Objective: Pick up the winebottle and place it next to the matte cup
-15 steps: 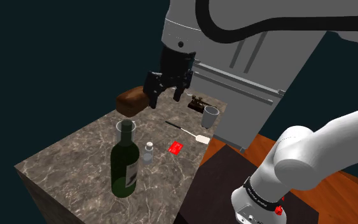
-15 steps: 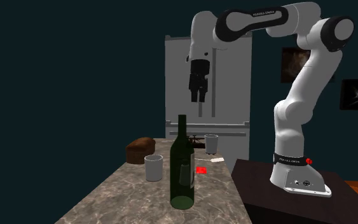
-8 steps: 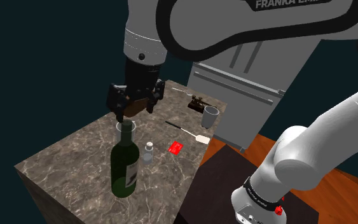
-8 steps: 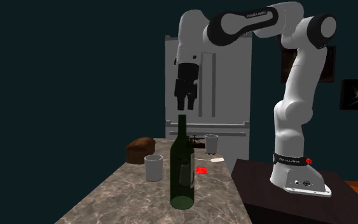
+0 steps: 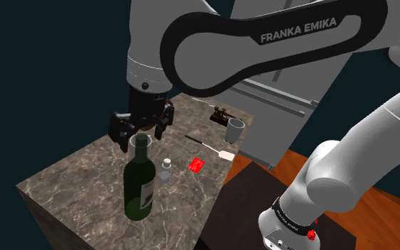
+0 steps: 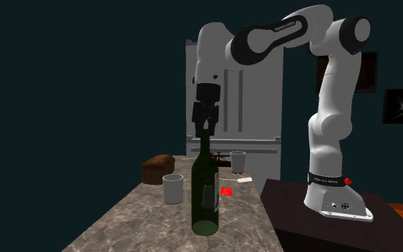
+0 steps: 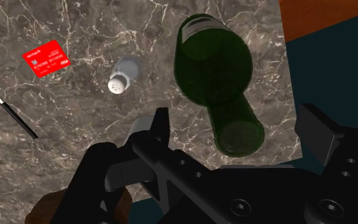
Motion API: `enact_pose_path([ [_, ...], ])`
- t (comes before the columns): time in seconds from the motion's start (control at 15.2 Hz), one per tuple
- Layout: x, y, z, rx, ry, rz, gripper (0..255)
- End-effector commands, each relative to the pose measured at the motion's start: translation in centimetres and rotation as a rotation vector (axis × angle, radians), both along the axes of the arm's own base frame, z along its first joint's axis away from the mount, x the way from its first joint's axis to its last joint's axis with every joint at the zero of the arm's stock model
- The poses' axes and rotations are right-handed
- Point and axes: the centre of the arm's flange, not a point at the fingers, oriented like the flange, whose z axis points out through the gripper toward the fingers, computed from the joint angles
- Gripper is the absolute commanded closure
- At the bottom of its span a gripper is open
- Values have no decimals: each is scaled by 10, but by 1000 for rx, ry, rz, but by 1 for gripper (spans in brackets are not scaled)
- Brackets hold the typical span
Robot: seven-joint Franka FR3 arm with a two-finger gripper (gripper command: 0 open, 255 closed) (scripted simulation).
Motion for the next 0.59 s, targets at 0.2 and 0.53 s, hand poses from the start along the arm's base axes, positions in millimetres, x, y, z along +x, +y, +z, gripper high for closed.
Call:
enact_pose_path([
  [0.2,1,0,-8,0,0,0,0],
  [0.53,1,0,-8,0,0,0,255],
])
